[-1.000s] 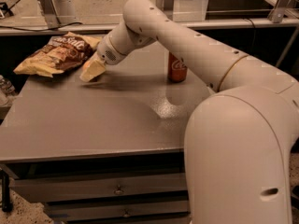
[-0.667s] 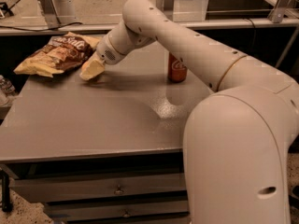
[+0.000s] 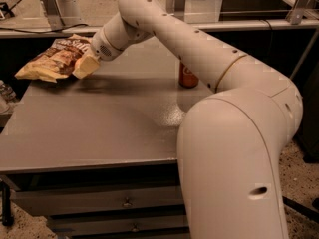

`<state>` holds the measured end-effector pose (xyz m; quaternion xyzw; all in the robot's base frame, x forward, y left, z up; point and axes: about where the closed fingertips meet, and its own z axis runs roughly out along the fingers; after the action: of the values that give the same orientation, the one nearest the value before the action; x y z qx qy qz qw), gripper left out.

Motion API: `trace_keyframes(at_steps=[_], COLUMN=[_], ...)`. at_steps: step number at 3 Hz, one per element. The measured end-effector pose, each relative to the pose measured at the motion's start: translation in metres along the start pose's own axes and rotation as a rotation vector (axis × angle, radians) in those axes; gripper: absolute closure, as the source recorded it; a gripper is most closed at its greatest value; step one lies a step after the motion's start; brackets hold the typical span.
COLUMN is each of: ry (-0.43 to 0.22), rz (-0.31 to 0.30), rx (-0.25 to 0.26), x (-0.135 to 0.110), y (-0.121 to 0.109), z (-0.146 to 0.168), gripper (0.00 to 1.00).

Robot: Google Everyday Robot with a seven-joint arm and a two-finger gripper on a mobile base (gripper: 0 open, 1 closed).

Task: Move orange near brown chip bag

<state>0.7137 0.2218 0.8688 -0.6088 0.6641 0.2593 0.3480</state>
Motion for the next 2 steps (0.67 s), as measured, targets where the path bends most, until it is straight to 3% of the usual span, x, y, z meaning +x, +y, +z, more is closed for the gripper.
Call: trace_keyframes(at_steps=[2], ry=[-0.001], rz=[0.007], rx=[-0.015], x=[0.0012], y=[0.003], z=[0.0115], gripper=[1.0])
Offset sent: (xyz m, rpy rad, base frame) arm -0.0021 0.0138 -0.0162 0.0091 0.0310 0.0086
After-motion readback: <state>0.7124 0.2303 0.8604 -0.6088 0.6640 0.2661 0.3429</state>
